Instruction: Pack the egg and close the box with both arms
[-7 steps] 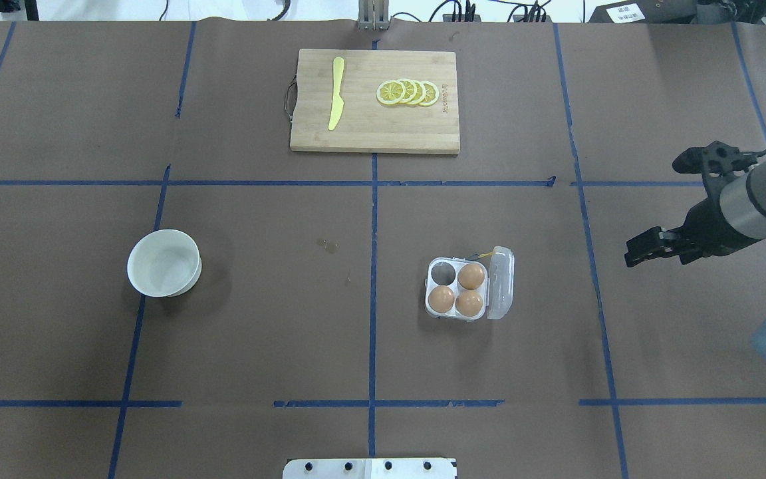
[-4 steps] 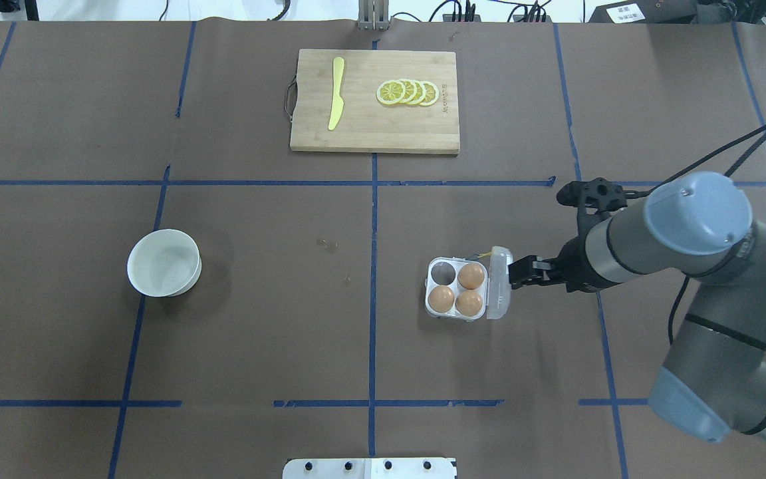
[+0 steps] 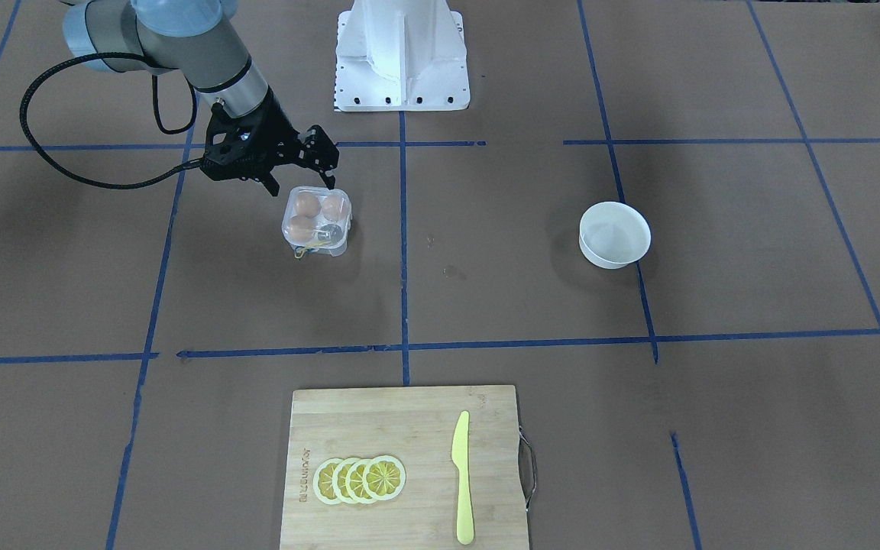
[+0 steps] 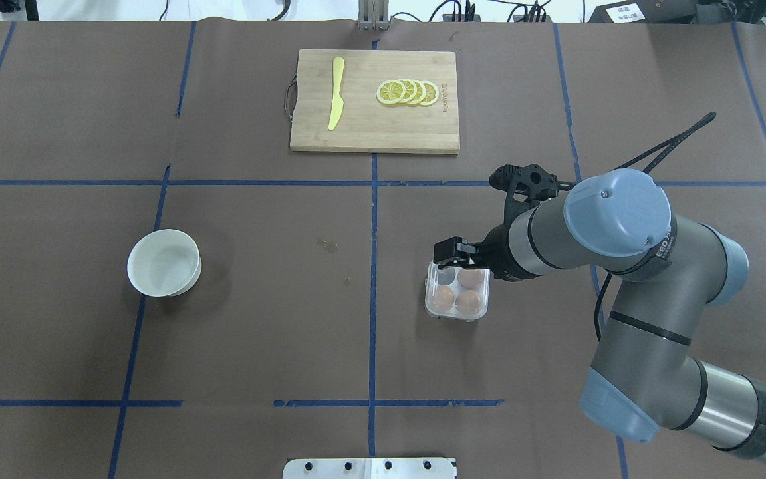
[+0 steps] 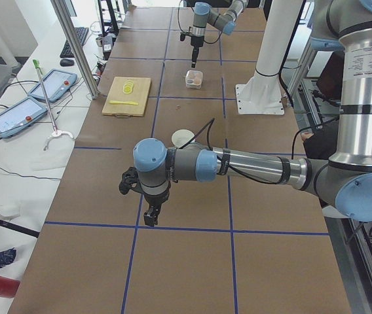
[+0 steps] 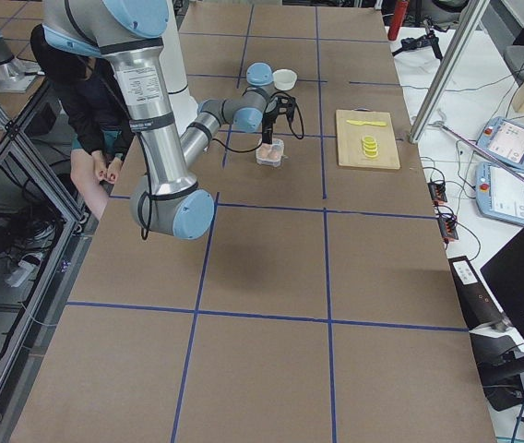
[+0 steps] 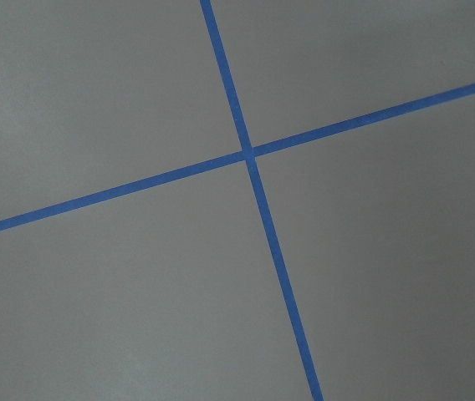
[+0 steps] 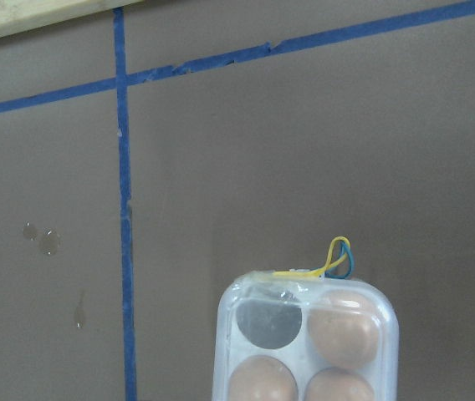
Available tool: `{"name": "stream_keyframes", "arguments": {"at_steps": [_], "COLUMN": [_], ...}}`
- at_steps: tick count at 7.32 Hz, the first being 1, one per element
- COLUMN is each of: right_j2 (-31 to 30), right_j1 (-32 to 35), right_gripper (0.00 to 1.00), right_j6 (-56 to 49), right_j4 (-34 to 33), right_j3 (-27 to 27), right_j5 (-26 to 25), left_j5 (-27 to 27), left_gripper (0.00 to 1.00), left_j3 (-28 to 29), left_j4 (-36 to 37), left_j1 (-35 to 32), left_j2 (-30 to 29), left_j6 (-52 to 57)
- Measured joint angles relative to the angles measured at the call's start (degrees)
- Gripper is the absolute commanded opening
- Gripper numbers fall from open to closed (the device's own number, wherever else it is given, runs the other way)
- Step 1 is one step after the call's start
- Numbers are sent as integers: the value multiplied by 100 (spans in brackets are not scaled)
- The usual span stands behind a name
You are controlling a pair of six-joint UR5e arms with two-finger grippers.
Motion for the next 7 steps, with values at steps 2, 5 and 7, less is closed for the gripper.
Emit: {"name": "stream_keyframes", "arguments": {"at_steps": [2, 5, 7], "right_j2": [127, -13, -561], "right_j1": [188, 618, 1329], "right_gripper": [100, 100, 100], "right_j6": [-37, -735, -2011], "right_j4": [-980, -1764, -1823], "right_j3": [178, 381, 375], "right_j5": [37, 126, 469], "left_j5": [8, 27, 14], "left_gripper": [100, 100, 100], "left_j3": [10, 162, 215], "left_j4": [0, -71, -132], "left_j1": [0, 6, 0], "left_j2": [24, 72, 93], "left_j6": [6, 18, -24]}}
